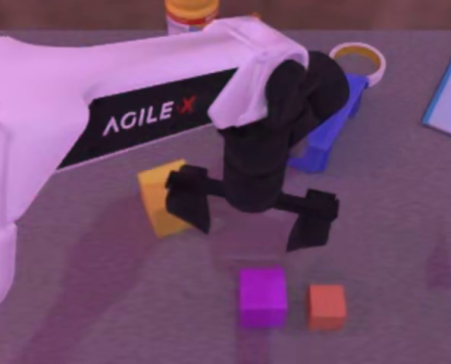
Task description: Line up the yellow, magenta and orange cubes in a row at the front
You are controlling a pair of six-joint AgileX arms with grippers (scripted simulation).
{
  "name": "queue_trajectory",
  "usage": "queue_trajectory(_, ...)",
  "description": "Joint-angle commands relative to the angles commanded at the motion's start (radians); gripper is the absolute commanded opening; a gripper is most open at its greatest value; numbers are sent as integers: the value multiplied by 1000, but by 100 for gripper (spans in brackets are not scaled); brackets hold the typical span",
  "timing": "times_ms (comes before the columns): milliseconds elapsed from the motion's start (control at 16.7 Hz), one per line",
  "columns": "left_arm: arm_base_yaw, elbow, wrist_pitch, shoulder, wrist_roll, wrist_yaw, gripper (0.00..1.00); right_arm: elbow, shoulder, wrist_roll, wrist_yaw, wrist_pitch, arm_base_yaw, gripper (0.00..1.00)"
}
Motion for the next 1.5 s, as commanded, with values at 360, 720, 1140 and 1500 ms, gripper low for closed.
queue_trajectory(360, 140, 55, -39, 61, 549, 14, 100, 0, 0, 0, 0, 0, 0, 100)
queue_trajectory(720, 279, 102, -53, 89, 1080, 21, 100, 0, 0, 0, 0, 0, 0, 100)
queue_trajectory(1140, 344, 124, -41, 78, 1266, 21, 100, 0, 0, 0, 0, 0, 0, 100)
queue_trajectory(1500, 341, 97, -4, 88, 1264, 21, 100, 0, 0, 0, 0, 0, 0, 100)
